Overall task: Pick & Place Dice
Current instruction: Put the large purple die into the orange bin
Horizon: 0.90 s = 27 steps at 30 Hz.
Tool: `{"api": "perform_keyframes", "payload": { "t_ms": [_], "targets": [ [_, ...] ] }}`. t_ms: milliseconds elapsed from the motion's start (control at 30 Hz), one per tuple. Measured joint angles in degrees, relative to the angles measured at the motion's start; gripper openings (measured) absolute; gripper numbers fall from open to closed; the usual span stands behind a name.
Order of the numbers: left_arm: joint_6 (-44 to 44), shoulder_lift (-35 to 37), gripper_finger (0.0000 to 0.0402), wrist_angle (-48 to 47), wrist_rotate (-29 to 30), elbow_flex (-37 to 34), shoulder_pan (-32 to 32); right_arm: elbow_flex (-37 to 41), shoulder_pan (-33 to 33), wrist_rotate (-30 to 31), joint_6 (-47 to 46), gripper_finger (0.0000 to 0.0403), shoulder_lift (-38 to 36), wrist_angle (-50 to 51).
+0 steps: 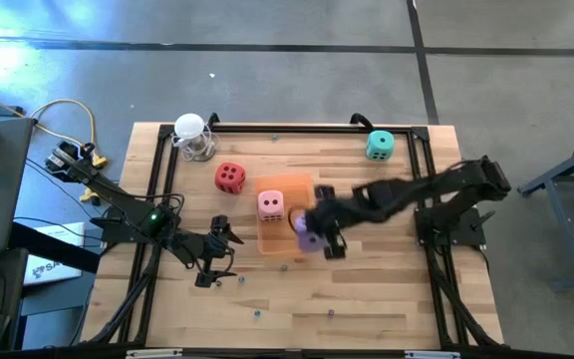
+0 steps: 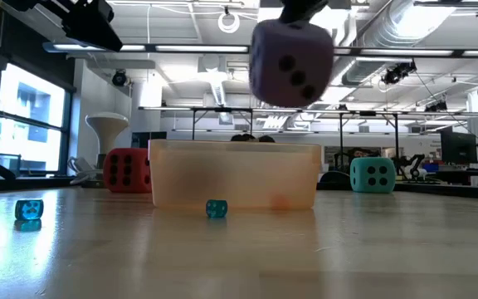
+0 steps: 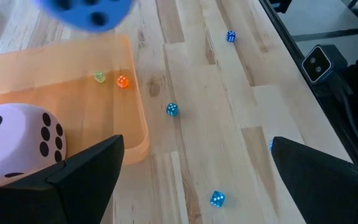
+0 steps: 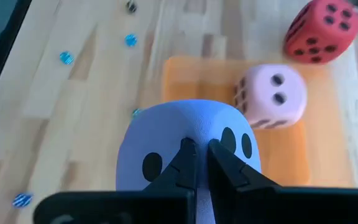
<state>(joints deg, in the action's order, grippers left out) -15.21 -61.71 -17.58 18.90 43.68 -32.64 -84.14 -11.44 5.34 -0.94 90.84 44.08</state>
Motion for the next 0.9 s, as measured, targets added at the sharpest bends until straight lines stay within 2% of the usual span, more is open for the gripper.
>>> {"api": "perform_keyframes", "payload": {
  "t_ms": [233, 467, 633, 900],
  "targets": [
    [0.3, 0.0, 0.0399, 0.0, 0.0, 0.0, 0.0, 0.0, 11.2, -7.0, 6.3, 0.0002, 2.5, -3.3],
    [0.8, 0.0, 0.0399, 0.0, 0.0, 0.0, 0.0, 0.0, 19.5, -12.8, 7.8, 0.0002, 6.4, -4.2],
    [0.8, 0.0, 0.0399, 0.0, 0.0, 0.0, 0.0, 0.0, 22.7, -16.3, 10.0, 0.0002, 10.1, -5.4],
    [0.8, 0.0, 0.0399, 0.0, 0.0, 0.0, 0.0, 0.0, 24.8, -17.8, 11.0, 0.0006, 12.5, -5.8]
  ]
}}
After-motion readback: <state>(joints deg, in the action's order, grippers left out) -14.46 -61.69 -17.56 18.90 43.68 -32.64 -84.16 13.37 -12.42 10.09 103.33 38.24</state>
